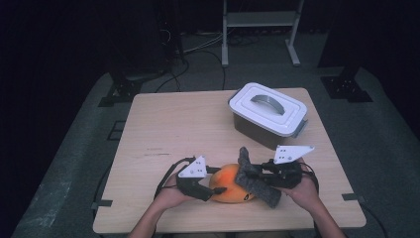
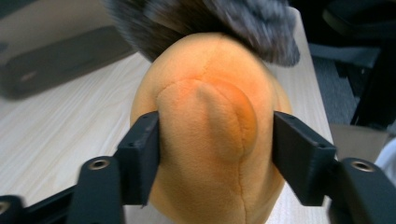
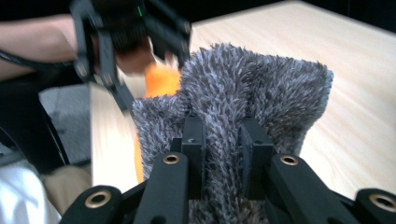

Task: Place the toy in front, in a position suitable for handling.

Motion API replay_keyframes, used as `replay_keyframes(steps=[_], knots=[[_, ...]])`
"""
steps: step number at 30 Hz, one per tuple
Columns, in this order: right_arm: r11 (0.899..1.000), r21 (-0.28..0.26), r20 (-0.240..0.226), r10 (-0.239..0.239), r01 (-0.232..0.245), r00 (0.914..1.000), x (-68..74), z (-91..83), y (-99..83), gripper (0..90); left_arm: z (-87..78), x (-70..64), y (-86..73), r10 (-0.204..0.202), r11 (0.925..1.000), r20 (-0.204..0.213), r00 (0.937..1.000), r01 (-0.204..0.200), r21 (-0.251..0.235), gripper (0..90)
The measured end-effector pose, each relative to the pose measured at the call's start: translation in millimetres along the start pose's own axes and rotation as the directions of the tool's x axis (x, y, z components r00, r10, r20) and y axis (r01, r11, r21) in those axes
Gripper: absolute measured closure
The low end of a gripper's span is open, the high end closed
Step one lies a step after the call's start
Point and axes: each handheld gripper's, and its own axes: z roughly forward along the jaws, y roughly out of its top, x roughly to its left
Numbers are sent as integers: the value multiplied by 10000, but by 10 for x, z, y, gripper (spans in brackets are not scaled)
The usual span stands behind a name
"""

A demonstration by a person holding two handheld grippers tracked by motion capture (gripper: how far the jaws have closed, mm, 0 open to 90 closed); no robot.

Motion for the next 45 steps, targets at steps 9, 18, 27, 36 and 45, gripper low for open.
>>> replay_keyframes(steps=[9, 18, 27, 36, 45], knots=[[9946, 866, -222, -564, 581, 9982, 34, 92, -77, 738, -23, 70, 49, -1111, 9933, -69, 9938, 1108, -326, 165], [9988, 362, -566, -306, 327, 9979, 64, 11, 4, 752, 60, -26, 79, -211, 9997, 432, 9988, 216, -96, 365], [9933, 645, -708, -913, 959, 9933, 175, 98, 48, 746, 57, -72, 81, 213, 9998, 403, 9990, -213, 3, 397], [9975, 369, -239, -594, 603, 9979, 128, 35, 57, 744, 87, -73, 91, 198, 9998, 516, 9985, -194, -82, 380], [9975, 668, -144, -237, 246, 9996, 21, 25, -83, 736, -2, 22, -25, -211, 9998, 559, 9982, 213, -30, 386]])
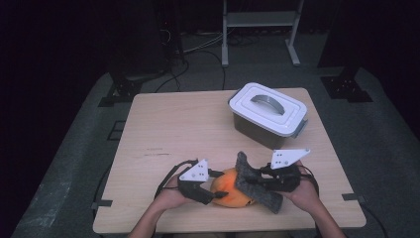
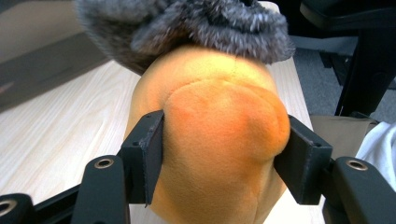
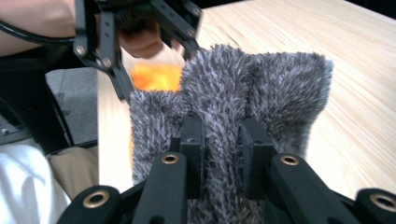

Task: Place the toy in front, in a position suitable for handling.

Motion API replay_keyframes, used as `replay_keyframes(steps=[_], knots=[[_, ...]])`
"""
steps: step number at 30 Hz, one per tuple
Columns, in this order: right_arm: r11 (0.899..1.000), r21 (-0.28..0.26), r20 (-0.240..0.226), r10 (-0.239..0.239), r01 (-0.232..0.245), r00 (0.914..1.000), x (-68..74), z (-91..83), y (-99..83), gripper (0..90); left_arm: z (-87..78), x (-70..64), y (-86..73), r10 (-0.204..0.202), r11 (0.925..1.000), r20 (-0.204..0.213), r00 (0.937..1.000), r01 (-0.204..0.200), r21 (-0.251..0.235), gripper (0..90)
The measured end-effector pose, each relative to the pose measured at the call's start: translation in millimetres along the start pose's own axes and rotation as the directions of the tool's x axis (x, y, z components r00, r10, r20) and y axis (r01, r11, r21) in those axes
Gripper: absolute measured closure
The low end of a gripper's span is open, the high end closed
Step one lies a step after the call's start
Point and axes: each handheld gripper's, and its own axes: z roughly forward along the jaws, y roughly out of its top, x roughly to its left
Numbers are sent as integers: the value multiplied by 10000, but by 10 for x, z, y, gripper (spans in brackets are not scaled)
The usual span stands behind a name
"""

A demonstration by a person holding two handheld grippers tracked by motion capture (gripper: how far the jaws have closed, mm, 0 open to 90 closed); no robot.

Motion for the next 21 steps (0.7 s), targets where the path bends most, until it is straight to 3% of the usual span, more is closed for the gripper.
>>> replay_keyframes(steps=[2, 6, 8, 11, 13, 16, 21], knots=[[9999, -12, 45, 100, -100, 9999, -6, -3, -21, 736, -9, 20, 1, -151, 9999, 22, 9999, 151, 29, 372], [9999, -24, 71, -104, 104, 9999, 54, 70, 21, 733, 17, 7, 72, -434, 9989, -64, 9990, 435, 168, 211], [9997, -211, -62, -136, 135, 9999, 91, 117, 45, 725, 37, -11, 104, -356, 9991, -157, 9992, 359, 211, 179], [9991, -129, 42, -411, 412, 9991, 146, 162, 75, 723, 41, -23, 85, -62, 9994, -325, 9995, 73, 334, 241], [9990, -208, 17, -383, 384, 9993, 130, 150, 60, 723, 20, -9, 56, -105, 9996, -274, 9996, 112, 247, 326], [9994, -187, 28, -288, 288, 9996, 83, 123, 17, 722, -1, 14, 30, -130, 9994, -278, 9995, 139, 308, 366], [9999, 109, 159, -32, 31, 9999, 7, 70, -83, 723, -84, 89, -61, -558, 9980, -258, 9981, 565, 294, 380]])
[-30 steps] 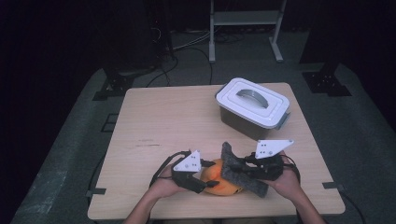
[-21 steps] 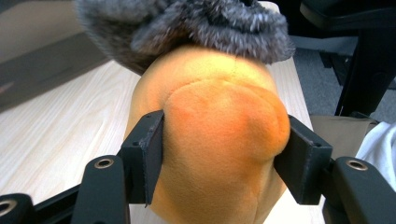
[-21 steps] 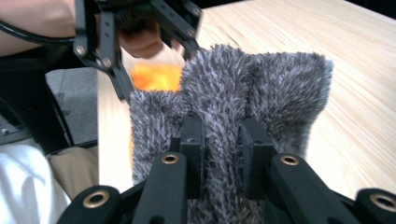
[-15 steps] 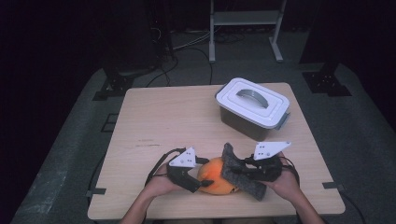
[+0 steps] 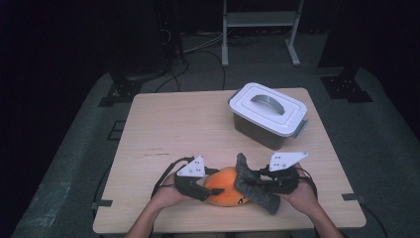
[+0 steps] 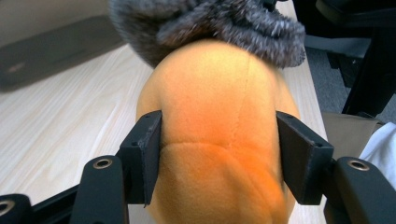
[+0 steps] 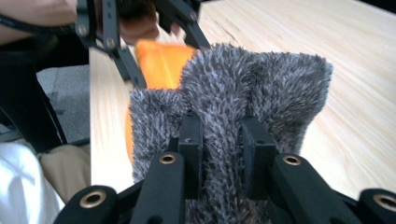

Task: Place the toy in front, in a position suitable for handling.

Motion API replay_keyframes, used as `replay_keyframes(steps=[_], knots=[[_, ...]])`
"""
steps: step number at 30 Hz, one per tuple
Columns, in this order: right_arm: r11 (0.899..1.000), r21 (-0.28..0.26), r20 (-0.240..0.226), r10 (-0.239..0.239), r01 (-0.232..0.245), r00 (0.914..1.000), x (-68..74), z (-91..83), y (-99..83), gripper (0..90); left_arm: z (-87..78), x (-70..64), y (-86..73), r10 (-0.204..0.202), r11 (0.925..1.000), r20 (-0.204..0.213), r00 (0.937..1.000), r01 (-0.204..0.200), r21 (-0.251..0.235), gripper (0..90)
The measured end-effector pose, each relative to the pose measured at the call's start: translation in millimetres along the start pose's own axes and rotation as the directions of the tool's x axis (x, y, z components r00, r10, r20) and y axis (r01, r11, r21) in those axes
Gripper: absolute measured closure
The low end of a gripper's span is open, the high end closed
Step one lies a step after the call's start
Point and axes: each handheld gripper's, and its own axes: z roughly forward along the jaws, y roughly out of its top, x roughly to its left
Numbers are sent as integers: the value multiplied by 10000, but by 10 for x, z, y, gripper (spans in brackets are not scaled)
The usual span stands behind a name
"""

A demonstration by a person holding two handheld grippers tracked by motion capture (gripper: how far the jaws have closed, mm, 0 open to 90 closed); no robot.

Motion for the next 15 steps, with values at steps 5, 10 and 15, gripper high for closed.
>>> replay_keyframes(steps=[5, 10, 15], knots=[[9989, 291, 140, 351, -355, 9993, -79, -25, -64, 721, -42, 40, -47, -309, 9995, -4, 9995, 309, -55, 376], [9979, -544, -245, 331, -344, 9992, -7, -56, 68, 721, -34, 31, -37, -202, 9998, 66, 9998, 202, -70, 372], [9999, 124, -202, 51, -48, 9998, -1, 42, 8, 711, -32, 23, -27, -235, 9997, 93, 9997, 235, 7, 372]])
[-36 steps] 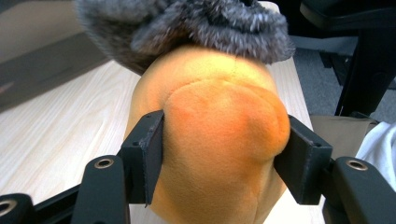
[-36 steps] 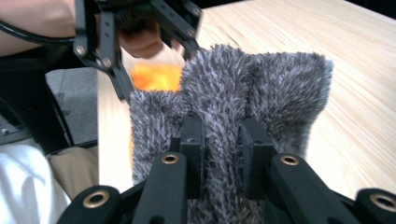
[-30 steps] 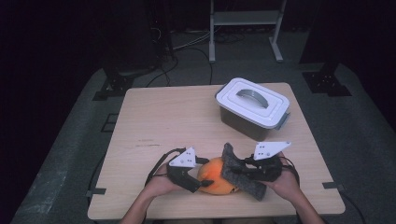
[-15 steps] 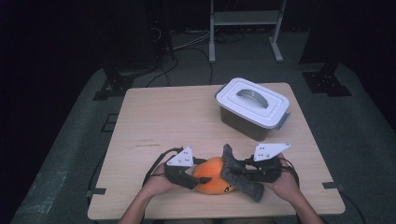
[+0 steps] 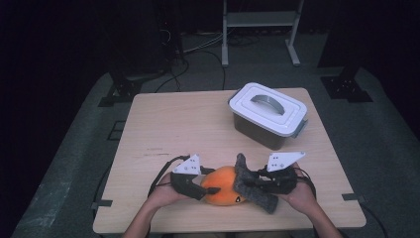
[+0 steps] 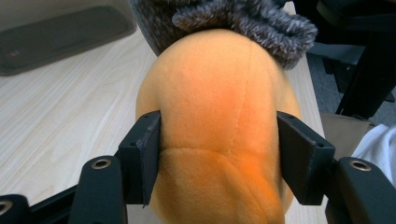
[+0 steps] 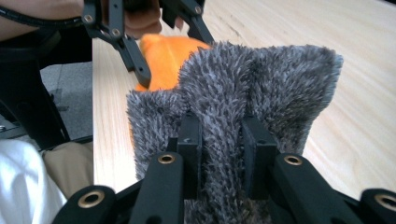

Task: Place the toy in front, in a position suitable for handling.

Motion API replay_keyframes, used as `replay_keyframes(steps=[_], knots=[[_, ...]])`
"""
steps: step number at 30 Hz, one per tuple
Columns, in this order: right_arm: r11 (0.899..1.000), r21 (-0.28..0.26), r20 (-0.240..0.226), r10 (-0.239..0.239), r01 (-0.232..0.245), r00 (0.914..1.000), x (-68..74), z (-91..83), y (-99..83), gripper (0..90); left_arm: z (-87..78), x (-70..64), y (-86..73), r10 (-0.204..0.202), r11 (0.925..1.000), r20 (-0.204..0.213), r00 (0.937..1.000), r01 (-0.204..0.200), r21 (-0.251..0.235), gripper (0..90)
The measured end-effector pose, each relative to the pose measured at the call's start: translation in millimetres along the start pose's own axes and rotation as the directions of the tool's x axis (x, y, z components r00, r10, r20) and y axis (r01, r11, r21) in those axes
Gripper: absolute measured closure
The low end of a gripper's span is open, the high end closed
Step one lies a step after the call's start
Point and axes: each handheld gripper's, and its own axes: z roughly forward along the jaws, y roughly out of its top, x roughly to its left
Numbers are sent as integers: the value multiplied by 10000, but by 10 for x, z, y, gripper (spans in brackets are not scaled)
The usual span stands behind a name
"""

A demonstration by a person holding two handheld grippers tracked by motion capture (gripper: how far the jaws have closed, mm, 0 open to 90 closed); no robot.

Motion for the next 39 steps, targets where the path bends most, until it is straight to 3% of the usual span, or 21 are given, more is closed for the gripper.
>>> replay_keyframes(steps=[5, 9, 11, 15, 17, 20, 23, 26, 29, 34, 37, 39], knots=[[9978, 489, 489, 428, -452, 9979, -121, -104, -119, 715, -28, 25, -29, -130, 9999, 59, 9999, 130, -53, 373], [9973, -468, 234, 572, -560, 9981, -102, -193, -39, 714, -43, 47, -53, -260, 9996, 106, 9996, 261, -124, 373], [9974, -597, 222, 423, -409, 9989, -68, -173, 19, 712, -49, 57, -62, -321, 9994, 125, 9994, 323, -149, 373], [9996, 197, 179, 211, -214, 9996, -50, -29, -24, 714, -74, 79, -93, -404, 9991, 149, 9991, 406, -150, 373], [9986, 351, 25, 407, -408, 9992, -80, -15, -58, 715, -78, 83, -99, -458, 9988, 160, 9988, 461, -170, 373], [9966, 621, 395, 521, -545, 9979, -135, -53, -86, 722, -79, 81, -98, -486, 9986, 200, 9986, 490, -186, 373], [9971, -129, 163, 749, -747, 9971, -133, -112, -41, 724, -51, 44, -65, -270, 9994, 277, 9993, 276, -192, 372], [9957, -722, -86, 577, -582, 9983, -76, -104, 69, 716, -17, 7, -49, -73, 9997, 393, 9992, 81, -215, 368], [9996, -68, -125, 255, -256, 9996, -30, 29, 56, 719, -16, 0, -37, -11, 9999, 501, 9987, 17, -106, 340], [9998, 170, -422, 128, -121, 9990, 3, 63, 28, 725, 41, -51, 90, -385, 9992, 369, 9986, 381, 134, 158], [9997, 127, -507, 226, -220, 9985, 5, 66, 8, 725, 92, -61, 107, -378, 9990, 148, 9992, 374, 248, 160], [9995, 165, -373, 279, -272, 9989, -1, 59, 13, 726, 91, -48, 92, -325, 9994, 54, 9995, 324, 97, 259]])
